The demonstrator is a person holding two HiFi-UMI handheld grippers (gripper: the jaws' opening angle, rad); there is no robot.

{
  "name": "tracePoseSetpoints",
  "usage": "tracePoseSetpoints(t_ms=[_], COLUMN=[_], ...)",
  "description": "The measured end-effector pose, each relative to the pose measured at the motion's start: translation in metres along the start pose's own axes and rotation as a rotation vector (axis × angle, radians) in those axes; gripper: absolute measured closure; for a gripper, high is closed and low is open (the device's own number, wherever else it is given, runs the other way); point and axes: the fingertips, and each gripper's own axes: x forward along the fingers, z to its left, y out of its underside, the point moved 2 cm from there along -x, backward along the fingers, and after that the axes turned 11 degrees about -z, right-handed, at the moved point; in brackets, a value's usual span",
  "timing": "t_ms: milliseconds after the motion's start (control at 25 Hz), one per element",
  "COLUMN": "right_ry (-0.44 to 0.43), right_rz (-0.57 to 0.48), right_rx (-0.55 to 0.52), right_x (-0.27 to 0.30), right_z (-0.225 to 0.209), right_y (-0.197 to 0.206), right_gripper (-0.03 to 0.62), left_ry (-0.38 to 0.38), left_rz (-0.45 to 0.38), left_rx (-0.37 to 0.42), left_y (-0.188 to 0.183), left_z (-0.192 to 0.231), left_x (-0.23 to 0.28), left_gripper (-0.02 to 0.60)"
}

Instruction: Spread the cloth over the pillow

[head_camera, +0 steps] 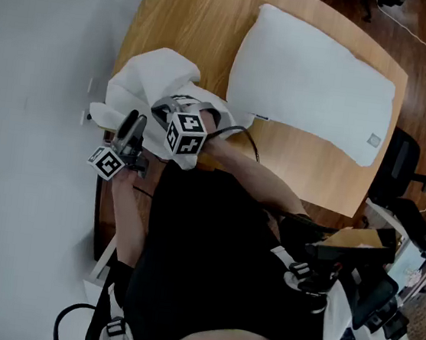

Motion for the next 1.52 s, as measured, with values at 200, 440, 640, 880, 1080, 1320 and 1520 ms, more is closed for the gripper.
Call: tracePoseSetpoints(t_ms=[200,440,640,880,1080,1320,1520], right_ry=[-0.112,-0.05,0.273,0.062,-0.047,0.259,0.629], right_rz=[0.115,0.054,-0.057,0.193,0.261,0.092,-0.004], right_rx=[-0.065,0.23,0.536,0.438,0.486,0.371,0.162], right_x=[0.047,0.003,-0.068,0.021,0.069,-0.092,-0.277], right_z=[0.052,0.03,-0.075,-0.108,-0.099,-0.124,-0.134], right_y=[0.032,0.03,0.059,0.1,0.106,0.001,-0.141], right_gripper=[0.588,0.449,0.433,0.352,0.558,0.588,0.588], left_ry=[-0.034,0.041,0.154,0.185,0.205,0.229,0.31], left_rz=[0.255,0.101,-0.135,-0.14,-0.139,0.007,0.144], left_rx=[-0.03,-0.29,-0.483,-0.516,-0.504,-0.312,-0.207], left_y=[0.037,0.017,-0.029,-0.028,-0.029,-0.026,-0.011], left_z=[0.07,0.084,0.103,0.114,0.114,0.097,0.073], left_x=[0.054,0.045,0.016,0.004,0.0,-0.002,-0.009], left_gripper=[0.296,0.569,0.571,0.571,0.571,0.521,0.482])
